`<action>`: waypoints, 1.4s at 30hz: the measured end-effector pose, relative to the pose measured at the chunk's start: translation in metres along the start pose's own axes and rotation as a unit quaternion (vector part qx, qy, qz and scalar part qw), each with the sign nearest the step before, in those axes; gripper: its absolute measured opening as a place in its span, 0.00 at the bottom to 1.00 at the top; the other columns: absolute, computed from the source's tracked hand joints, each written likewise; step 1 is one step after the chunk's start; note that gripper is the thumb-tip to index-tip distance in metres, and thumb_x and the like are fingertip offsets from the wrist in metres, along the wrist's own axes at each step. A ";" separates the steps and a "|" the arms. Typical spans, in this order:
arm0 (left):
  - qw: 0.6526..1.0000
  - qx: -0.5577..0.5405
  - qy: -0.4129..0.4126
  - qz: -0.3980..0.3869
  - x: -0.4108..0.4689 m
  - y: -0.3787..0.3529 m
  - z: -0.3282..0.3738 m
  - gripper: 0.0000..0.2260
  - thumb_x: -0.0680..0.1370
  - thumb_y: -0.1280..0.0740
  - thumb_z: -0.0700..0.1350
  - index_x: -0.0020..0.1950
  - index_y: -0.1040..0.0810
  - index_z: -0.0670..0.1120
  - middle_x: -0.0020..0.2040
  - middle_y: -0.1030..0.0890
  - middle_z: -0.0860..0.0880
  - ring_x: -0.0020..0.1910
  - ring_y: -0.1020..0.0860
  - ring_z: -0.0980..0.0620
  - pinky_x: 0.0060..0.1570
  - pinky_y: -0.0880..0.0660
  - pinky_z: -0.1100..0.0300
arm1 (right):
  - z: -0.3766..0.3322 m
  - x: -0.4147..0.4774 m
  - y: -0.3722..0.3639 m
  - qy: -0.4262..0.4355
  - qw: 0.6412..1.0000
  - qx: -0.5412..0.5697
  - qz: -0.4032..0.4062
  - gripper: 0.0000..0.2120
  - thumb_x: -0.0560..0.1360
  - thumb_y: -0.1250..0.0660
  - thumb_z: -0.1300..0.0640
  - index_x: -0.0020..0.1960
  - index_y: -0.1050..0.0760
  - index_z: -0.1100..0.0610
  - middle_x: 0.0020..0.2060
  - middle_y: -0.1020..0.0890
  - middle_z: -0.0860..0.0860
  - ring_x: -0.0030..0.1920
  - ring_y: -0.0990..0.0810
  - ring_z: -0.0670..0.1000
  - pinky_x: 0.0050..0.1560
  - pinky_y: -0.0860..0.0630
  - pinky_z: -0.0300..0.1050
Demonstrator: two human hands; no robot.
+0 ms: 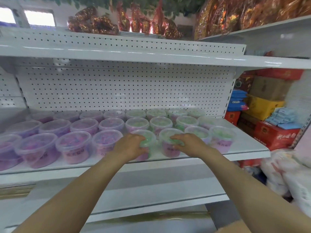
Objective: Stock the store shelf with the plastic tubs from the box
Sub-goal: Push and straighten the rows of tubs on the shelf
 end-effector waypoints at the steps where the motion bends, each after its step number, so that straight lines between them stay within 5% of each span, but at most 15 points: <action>1: 1.000 0.004 0.004 -0.004 -0.001 0.000 0.000 0.24 0.75 0.33 0.57 0.70 0.29 0.54 0.71 0.28 0.52 0.68 0.29 0.49 0.62 0.28 0.54 | -0.001 0.001 -0.002 -0.001 1.000 -0.003 0.013 0.21 0.77 0.31 0.48 0.70 0.26 0.46 0.65 0.21 0.50 0.64 0.24 0.54 0.60 0.26 0.45; 8: 0.999 0.024 0.047 0.013 0.001 0.004 0.004 0.22 0.74 0.29 0.51 0.68 0.26 0.54 0.65 0.24 0.48 0.63 0.25 0.46 0.58 0.25 0.52 | -0.010 0.005 -0.011 0.006 0.998 -0.016 0.059 0.20 0.75 0.29 0.49 0.67 0.23 0.45 0.60 0.18 0.53 0.60 0.21 0.57 0.55 0.23 0.49; 14: 0.996 0.034 0.066 0.058 0.009 0.003 0.005 0.23 0.70 0.30 0.62 0.57 0.19 0.48 0.55 0.19 0.48 0.57 0.23 0.47 0.50 0.24 0.53 | -0.010 0.006 -0.011 0.012 0.997 -0.011 0.072 0.19 0.74 0.29 0.47 0.64 0.21 0.46 0.62 0.18 0.51 0.61 0.21 0.55 0.57 0.23 0.50; 37: 0.991 0.029 0.087 0.099 0.009 -0.016 0.005 0.24 0.74 0.35 0.63 0.66 0.25 0.52 0.59 0.19 0.48 0.58 0.22 0.47 0.53 0.27 0.56 | -0.016 0.015 -0.017 0.001 0.997 -0.010 0.070 0.19 0.78 0.33 0.51 0.69 0.26 0.48 0.62 0.20 0.53 0.60 0.21 0.57 0.56 0.22 0.52; 42: 0.987 0.029 0.077 0.135 0.013 -0.024 0.016 0.24 0.75 0.34 0.59 0.66 0.26 0.47 0.65 0.23 0.45 0.66 0.28 0.44 0.64 0.32 0.53 | 0.000 0.007 -0.005 0.049 0.995 0.008 0.087 0.21 0.79 0.35 0.50 0.71 0.29 0.50 0.67 0.23 0.53 0.66 0.25 0.56 0.59 0.24 0.53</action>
Point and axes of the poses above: each hand's wrist, its own x-axis towards the middle knuckle, its own y-axis out of the back of the hand, z = x × y, the point moved 3 cm from there along x, towards the middle knuckle
